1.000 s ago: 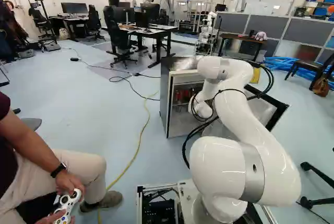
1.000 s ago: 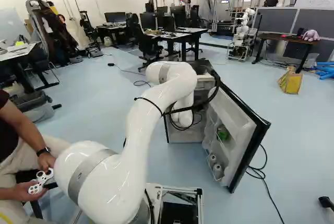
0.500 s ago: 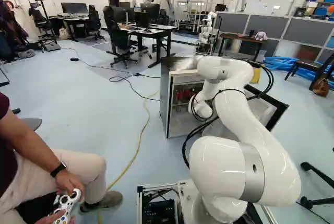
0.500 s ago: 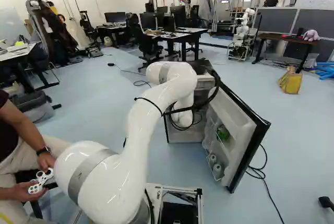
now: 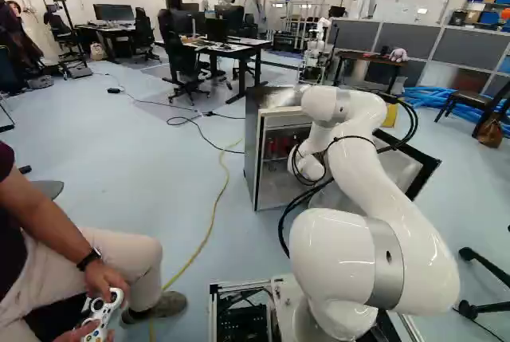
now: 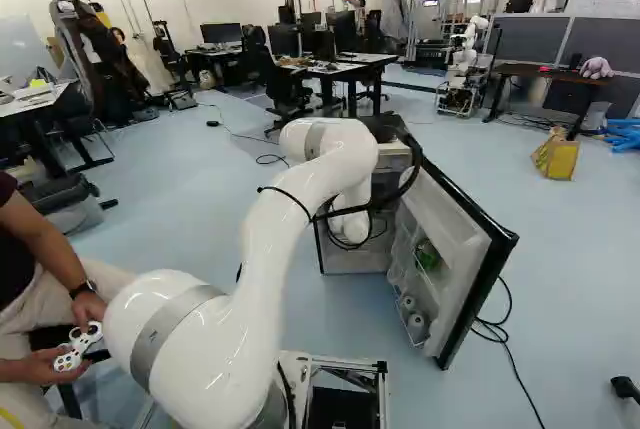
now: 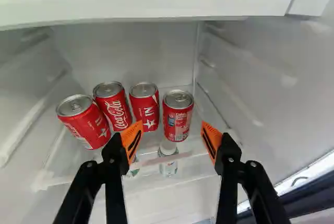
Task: Grab a drink from the fridge
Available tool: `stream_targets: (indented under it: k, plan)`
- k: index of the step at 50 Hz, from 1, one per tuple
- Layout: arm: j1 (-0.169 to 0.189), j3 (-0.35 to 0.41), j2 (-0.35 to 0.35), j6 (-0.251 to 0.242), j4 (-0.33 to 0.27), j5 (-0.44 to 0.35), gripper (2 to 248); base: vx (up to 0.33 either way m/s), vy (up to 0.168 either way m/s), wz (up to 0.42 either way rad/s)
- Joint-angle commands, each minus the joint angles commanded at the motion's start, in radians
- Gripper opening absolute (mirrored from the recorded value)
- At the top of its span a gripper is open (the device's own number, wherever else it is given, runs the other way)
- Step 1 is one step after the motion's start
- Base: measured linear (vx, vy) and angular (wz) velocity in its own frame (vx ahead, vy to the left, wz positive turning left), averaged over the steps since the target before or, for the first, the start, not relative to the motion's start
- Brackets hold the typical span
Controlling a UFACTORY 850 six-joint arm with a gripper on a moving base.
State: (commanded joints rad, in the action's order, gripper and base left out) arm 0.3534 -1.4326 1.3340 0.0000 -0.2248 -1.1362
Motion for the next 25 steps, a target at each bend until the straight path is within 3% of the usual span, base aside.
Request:
stream_targets:
  k: [25]
  plan:
    - [0.0,0.0,0.0,0.0,0.0,0.0,168,0.0,0.0,0.0]
